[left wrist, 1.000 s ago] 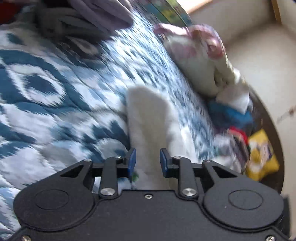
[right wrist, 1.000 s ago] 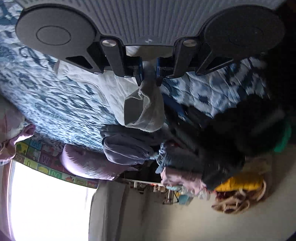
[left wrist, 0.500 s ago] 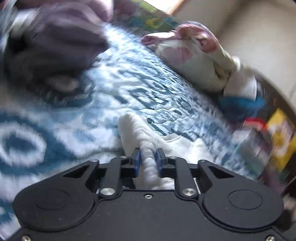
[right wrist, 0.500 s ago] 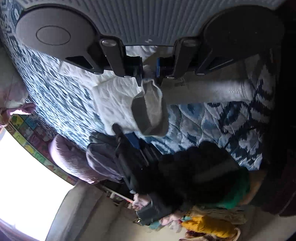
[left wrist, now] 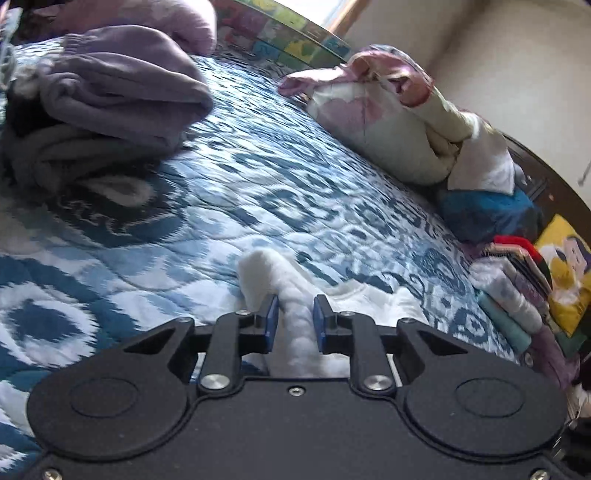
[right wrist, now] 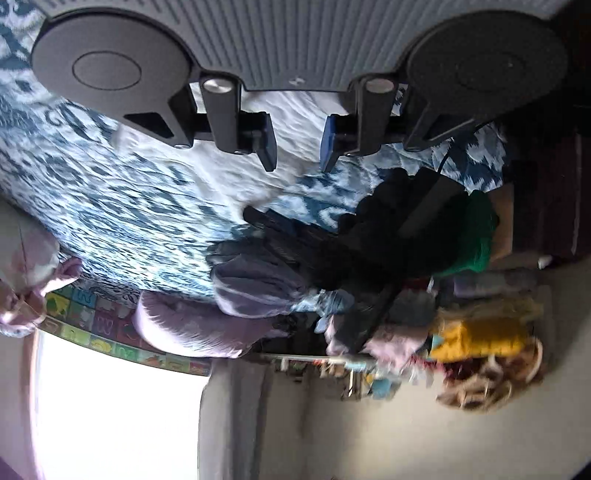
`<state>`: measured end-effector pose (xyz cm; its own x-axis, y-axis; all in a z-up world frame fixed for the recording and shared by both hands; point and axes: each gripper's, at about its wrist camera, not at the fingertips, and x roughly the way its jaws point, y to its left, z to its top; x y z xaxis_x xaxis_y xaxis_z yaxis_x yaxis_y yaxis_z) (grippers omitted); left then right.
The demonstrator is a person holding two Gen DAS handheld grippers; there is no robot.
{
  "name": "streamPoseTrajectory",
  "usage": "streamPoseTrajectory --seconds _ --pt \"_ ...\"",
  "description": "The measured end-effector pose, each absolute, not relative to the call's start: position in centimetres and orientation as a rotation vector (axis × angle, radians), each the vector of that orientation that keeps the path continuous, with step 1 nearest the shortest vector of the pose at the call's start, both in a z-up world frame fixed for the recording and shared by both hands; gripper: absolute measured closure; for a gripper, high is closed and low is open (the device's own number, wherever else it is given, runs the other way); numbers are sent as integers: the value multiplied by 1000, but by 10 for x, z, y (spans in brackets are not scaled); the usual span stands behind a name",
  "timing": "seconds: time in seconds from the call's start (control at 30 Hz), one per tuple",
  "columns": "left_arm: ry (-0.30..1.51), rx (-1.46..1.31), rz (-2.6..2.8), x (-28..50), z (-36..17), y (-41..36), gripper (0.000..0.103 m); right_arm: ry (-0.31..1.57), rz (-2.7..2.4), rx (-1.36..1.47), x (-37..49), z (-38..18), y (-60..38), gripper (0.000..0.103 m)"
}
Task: Fold clothes
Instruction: 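Grasp the folded garment edge with the left gripper while the right gripper releases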
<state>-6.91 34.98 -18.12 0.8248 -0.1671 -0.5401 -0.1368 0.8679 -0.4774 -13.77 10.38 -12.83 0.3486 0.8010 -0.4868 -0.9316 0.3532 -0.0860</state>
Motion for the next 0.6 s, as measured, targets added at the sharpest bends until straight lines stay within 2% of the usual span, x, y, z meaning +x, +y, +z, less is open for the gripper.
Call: streamPoseTrajectory --seconds 0.07,0.13,0.23,0.4,0.53,0.6 --pt "603 -506 -38 -65 -180 343 86 390 1151 -483 -150 -138 124 58" --pt "605 -483 -56 -60 -181 336 88 383 1115 -597 -161 -152 139 50" --pt "631 -482 -37 -53 -186 338 88 460 1085 -731 -165 -177 153 60" --pt "582 -586 8 -62 -182 365 86 543 1068 -652 -158 -180 143 61" --pt "576 -541 -19 -46 -184 360 86 546 1068 -625 -159 -185 135 60" --pt "588 -456 -46 -35 -185 347 95 549 1066 -613 -161 -186 134 60"
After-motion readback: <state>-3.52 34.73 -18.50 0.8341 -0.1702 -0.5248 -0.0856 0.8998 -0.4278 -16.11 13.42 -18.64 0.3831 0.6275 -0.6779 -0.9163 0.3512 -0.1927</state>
